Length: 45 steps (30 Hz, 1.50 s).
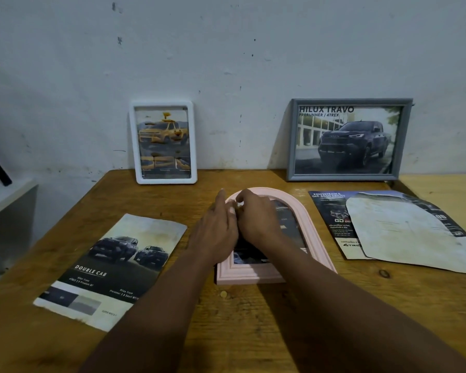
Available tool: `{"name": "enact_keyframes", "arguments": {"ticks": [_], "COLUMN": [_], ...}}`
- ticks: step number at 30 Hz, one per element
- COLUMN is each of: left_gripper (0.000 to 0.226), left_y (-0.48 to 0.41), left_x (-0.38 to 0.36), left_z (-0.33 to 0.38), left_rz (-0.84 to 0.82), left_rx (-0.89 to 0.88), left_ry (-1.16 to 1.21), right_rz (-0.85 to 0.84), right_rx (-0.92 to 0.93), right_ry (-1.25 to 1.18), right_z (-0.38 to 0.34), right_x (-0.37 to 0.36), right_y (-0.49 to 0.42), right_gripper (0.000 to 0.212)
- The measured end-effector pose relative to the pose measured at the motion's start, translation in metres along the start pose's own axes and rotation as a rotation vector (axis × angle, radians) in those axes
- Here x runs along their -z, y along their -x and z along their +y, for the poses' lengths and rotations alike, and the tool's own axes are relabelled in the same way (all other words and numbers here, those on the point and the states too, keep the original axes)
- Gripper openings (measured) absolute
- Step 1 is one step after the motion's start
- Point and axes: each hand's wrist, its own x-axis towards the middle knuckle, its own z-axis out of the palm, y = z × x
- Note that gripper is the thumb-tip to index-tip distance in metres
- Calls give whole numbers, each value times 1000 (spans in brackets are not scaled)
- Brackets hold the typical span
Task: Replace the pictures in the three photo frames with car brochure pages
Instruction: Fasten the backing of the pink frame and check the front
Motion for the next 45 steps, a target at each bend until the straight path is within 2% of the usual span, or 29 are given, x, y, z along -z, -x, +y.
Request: {"name": "enact_keyframes", "arguments": {"ticks": [4,6,9,13,15,17,20,22,25,27,31,33,36,38,41,43,45], "left_gripper": [58,58,58,58,58,57,56,56,56,55,53,53,53,52,52,52,53], "left_y": [2,2,3,4,4,3,0,1,5,7,9,9,8,7,5,5,6], "left_x": [0,1,1,2,2,2,3,5,6,6,7,7,7,6,5,5,5], "left_z": [1,1,2,4,5,5,5,6,8,10,11,13,15,13,8,7,7], "left_rz": [-3,-2,3,-3,-8,-9,-23,-24,-8,0,14,9,6,16,17,17,21], "left_rx": [9,9,-2,2,2,7,51,63,41,29,16,14,24,25,32,32,27], "left_ry": [12,6,12,13,9,4,9,15,18,18,13,1,-14,-4,15,16,8], "right_rz": [-246,-260,-202,-22,102,118,-59,-168,-294,-246,-3,70,94,21,-216,-392,-468], "right_rx": [159,216,168,73,19,-6,73,146,224,231,116,77,50,74,91,146,224], "right_ry": [-24,77,223,366,305,153,-45,-100,-49,93,365,346,121,-29,-292,-340,-272], "right_z": [23,40,61,56,40,25,15,23,44,58,59,42,13,7,27,41,47], "right_x": [26,40,55,46,33,21,11,18,43,55,56,46,24,15,26,43,55], "right_y": [-1,-1,5,27,37,41,43,41,38,42,63,70,76,78,72,70,69], "right_gripper": [24,22,20,27,27,28,38,32,20,17,20,24,29,29,25,25,23]}}
